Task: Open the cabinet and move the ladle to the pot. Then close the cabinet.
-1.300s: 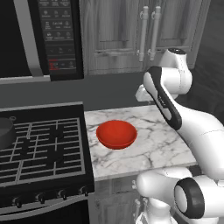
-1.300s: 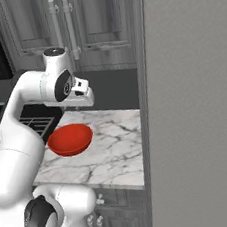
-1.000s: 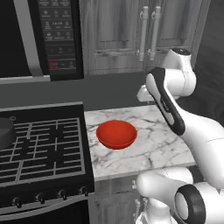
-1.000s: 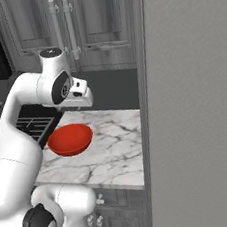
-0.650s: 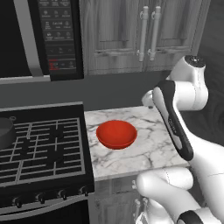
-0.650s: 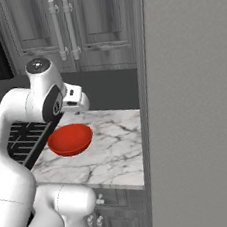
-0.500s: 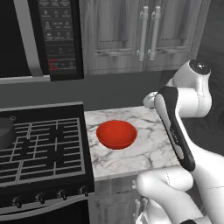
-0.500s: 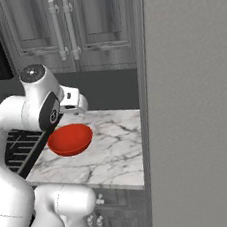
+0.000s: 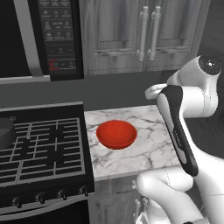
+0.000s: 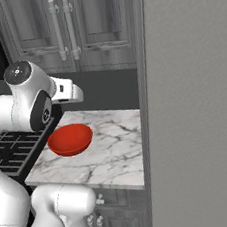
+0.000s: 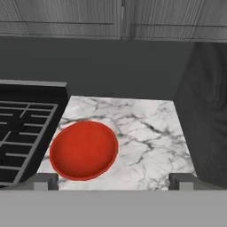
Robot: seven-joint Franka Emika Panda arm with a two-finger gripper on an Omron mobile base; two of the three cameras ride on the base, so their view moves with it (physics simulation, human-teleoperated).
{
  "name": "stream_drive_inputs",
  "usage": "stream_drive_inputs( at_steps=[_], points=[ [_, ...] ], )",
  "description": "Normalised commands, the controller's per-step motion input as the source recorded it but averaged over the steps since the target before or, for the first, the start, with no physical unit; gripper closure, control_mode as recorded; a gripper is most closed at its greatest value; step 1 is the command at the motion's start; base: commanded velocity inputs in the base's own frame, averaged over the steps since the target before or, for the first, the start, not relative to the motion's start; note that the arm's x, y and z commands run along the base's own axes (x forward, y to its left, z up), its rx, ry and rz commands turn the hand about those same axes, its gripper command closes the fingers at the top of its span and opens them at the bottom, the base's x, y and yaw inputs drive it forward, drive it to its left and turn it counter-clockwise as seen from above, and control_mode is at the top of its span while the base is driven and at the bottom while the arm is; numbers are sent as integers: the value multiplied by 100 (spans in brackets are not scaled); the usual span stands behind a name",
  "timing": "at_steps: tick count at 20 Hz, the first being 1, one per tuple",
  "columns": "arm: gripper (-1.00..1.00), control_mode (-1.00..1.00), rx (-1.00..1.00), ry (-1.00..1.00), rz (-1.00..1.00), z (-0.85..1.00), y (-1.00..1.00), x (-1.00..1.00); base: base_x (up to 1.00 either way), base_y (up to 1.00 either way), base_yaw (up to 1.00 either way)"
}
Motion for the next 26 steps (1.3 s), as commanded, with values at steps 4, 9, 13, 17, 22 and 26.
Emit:
stream_drive_inputs(
  at_steps=[4,9,13,17,22,26],
  points=[
    [-100,-100,0,-2,0,59,-1,0,0,0,0],
    [-100,-100,0,-3,-1,43,-1,0,0,0,0],
    [-100,-100,0,-13,0,33,-6,0,0,0,0],
    [-100,-100,-2,-21,-1,26,-2,0,0,0,0],
    [-100,-100,-1,-16,0,19,-3,0,0,0,0],
    [-100,-100,-3,-16,-1,16,0,11,0,0,0]
  ],
)
